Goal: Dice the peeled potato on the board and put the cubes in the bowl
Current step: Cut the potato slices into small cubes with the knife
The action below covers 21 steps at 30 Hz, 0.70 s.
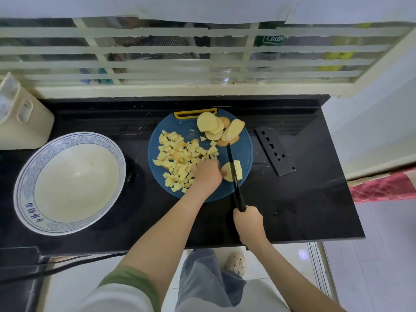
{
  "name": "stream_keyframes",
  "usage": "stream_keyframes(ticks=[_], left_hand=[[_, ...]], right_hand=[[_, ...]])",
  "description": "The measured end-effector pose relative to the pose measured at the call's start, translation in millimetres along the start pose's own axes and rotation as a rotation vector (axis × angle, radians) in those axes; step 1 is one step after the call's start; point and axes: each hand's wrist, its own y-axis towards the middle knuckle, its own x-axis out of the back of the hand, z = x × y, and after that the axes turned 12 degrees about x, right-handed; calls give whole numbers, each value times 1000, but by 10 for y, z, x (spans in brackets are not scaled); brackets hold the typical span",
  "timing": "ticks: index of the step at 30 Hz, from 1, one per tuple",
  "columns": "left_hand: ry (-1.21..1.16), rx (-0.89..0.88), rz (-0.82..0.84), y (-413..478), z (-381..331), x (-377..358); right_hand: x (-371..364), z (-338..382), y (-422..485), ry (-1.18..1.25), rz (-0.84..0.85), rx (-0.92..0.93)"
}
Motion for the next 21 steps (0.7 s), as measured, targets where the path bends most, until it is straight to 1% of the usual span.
stream_keyframes(ticks=[5,8,12,17,21], left_hand=[[-2,-22,27,10,6,35],[-2,-13,38,7,8,47],[-4,-14,54,1,2,66],[-13,-22,65,14,20,69],[-20,-47,93,34,55,65]], right_hand=[[26,72,74,-55,18,-52],[26,66,61,16,17,-54],[-18,83,15,114,-24,-3],[-69,75,-35,92,20,-1],[-77,79,14,4,25,-15]])
